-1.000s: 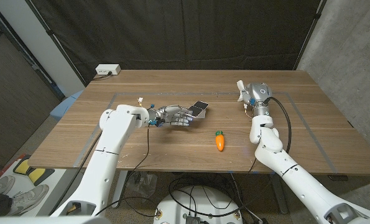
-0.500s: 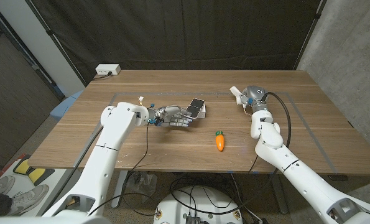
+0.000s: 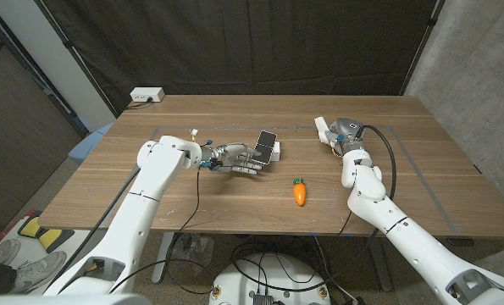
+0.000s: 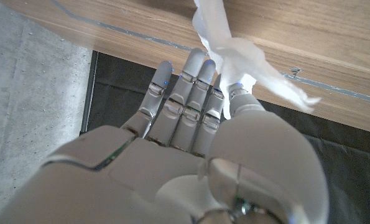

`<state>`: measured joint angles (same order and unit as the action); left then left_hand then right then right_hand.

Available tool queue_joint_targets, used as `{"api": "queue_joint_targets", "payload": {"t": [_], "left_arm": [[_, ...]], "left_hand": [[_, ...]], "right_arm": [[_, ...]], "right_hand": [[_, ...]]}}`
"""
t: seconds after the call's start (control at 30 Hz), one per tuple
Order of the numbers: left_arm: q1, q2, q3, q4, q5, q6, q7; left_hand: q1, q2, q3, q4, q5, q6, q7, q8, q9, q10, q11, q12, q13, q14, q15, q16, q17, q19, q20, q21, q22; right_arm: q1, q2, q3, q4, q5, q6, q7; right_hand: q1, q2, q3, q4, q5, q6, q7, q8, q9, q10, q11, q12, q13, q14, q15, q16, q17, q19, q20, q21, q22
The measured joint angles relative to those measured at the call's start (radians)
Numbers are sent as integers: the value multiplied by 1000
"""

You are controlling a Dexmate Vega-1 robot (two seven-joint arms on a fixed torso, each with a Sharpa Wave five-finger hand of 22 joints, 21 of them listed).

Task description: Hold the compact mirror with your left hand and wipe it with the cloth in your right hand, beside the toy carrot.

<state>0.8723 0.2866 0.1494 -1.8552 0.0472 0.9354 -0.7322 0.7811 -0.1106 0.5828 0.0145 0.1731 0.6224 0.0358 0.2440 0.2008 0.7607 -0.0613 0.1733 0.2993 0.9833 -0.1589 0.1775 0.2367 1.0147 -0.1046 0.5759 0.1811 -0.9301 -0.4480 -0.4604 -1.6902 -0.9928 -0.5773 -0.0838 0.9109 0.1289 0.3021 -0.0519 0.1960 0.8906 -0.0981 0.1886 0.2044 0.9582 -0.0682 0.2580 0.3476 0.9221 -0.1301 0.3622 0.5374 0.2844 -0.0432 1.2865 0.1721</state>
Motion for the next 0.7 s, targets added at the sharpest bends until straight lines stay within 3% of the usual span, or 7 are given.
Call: {"api": "queue_joint_targets", "payload": {"t": [0.1,0.2,0.33,0.43,0.53,0.63,0.7], "left_arm": [[-5,8,4,9,-4,-17,-18],[-9,14,5,17,-10,-33,-33],[-16,20,5,31,-19,-56,-58],[-22,26,5,39,-27,-75,-77],[-26,30,5,46,-39,-102,-103],[-31,34,5,56,-49,-126,-123],[-31,34,5,56,-57,-148,-140]], "left_hand": [[-28,-28,-33,8,0,-82,14,-40,-1,-75,20,0,-23,-91,26,0,-11,-47,21,-23,0],[-56,-55,-74,14,7,-188,34,-65,-1,-172,49,0,-47,-206,61,0,-20,-111,64,-54,0],[-122,-67,-157,19,21,-390,71,-71,-6,-334,96,0,-76,-369,96,0,-30,-215,117,-111,0],[-159,-59,-225,17,33,-521,84,-71,-7,-458,125,0,-89,-513,120,0,-32,-330,146,-166,4],[-182,-52,-279,13,50,-641,85,-71,-10,-598,152,0,-95,-672,149,0,-34,-483,158,-228,12],[-188,-45,-319,12,60,-755,84,-71,-10,-736,171,0,-98,-812,177,0,-37,-610,149,-276,17],[-197,-36,-339,13,65,-786,85,-71,-10,-840,182,0,-100,-906,194,-4,-37,-685,141,-304,17]], "right_arm": [[0,0,2,0,4,3,1],[-1,0,4,0,8,6,2],[-2,0,8,0,15,12,2],[-3,-1,10,0,20,18,0],[-6,-2,14,0,24,22,-2],[-7,-3,16,0,29,28,-6],[-9,-4,18,0,29,28,-6]], "right_hand": [[-7,-1,0,0,0,-2,2,0,0,0,0,0,0,0,0,0,0,-2,-2,0,0],[-11,-5,-3,2,0,-2,2,0,0,0,0,0,0,0,0,0,0,-2,-2,0,0],[-19,-5,-3,3,0,-2,2,0,0,0,0,0,0,0,0,-3,0,-2,-2,0,0],[-19,-5,-3,3,0,-2,2,0,0,0,0,0,0,0,0,-4,-4,-2,-2,0,0],[-19,-5,0,6,0,-1,2,0,-5,0,0,0,0,0,0,-4,-5,-1,-2,0,0],[-28,-6,-1,10,0,-1,2,0,-5,0,0,0,0,0,0,-4,-5,-2,-1,0,0],[-28,-6,-1,10,0,-1,2,0,-5,0,0,0,0,0,0,-4,-5,-5,2,0,0]]}}
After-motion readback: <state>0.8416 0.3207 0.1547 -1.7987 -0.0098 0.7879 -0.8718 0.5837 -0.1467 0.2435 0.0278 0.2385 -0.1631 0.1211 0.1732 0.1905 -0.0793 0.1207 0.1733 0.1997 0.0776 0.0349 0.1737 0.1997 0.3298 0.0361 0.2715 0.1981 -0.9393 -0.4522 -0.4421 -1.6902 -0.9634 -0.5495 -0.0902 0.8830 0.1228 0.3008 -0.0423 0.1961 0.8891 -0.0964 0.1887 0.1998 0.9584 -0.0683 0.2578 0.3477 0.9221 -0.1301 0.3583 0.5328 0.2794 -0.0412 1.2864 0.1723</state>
